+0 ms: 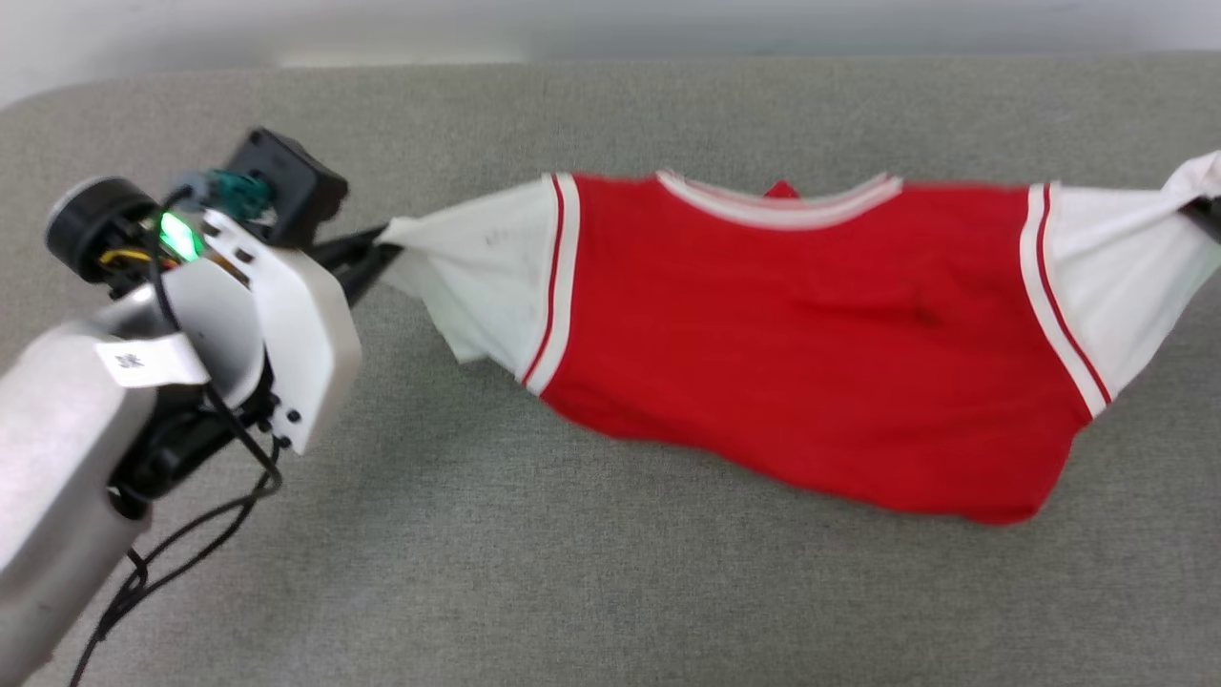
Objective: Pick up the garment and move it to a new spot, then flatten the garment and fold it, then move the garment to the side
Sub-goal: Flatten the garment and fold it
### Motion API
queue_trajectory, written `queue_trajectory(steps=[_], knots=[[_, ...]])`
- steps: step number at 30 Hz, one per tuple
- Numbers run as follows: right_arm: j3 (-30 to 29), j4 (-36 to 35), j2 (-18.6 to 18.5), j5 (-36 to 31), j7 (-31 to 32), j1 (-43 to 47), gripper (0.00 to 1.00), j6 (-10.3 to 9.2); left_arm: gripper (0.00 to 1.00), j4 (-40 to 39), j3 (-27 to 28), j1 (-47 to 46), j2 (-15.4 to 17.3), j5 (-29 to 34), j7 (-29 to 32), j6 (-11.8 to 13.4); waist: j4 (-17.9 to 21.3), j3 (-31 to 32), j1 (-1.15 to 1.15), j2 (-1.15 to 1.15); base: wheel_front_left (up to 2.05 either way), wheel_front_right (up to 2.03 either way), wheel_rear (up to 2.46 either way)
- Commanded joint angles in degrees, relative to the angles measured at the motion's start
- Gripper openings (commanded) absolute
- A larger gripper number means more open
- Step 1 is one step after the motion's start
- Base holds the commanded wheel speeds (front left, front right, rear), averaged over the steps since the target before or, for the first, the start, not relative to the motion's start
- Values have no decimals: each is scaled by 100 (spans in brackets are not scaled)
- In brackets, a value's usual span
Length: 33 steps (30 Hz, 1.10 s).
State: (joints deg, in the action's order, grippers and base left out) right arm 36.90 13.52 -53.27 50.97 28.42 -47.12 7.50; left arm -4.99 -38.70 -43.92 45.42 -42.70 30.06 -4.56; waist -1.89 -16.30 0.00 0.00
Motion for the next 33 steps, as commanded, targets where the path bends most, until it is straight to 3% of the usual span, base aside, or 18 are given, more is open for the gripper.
queue_trajectory(steps=[1,7,16,26,33], knots=[[-73,-98,-49,-8,-117,-73,0,-2,0,-50,97,-121,52,12,-95,41,68,191,0,0,0,0,0],[-352,-429,-90,-177,-402,-286,0,-3,0,-176,375,-479,-13,96,-374,138,97,234,0,0,0,0,0],[-657,-443,186,-1049,-802,-1456,0,-3,0,378,537,-1925,-562,368,-666,-41,81,-127,0,0,0,0,0],[-764,596,959,-1981,-1343,-3486,0,-3,0,1856,619,-4091,-1151,950,-1338,-187,102,-819,0,0,0,0,0],[-642,1353,1291,-2566,-1706,-4795,0,-3,0,3004,466,-5599,-1440,1163,-1991,-270,111,-1240,0,0,0,0,0]])
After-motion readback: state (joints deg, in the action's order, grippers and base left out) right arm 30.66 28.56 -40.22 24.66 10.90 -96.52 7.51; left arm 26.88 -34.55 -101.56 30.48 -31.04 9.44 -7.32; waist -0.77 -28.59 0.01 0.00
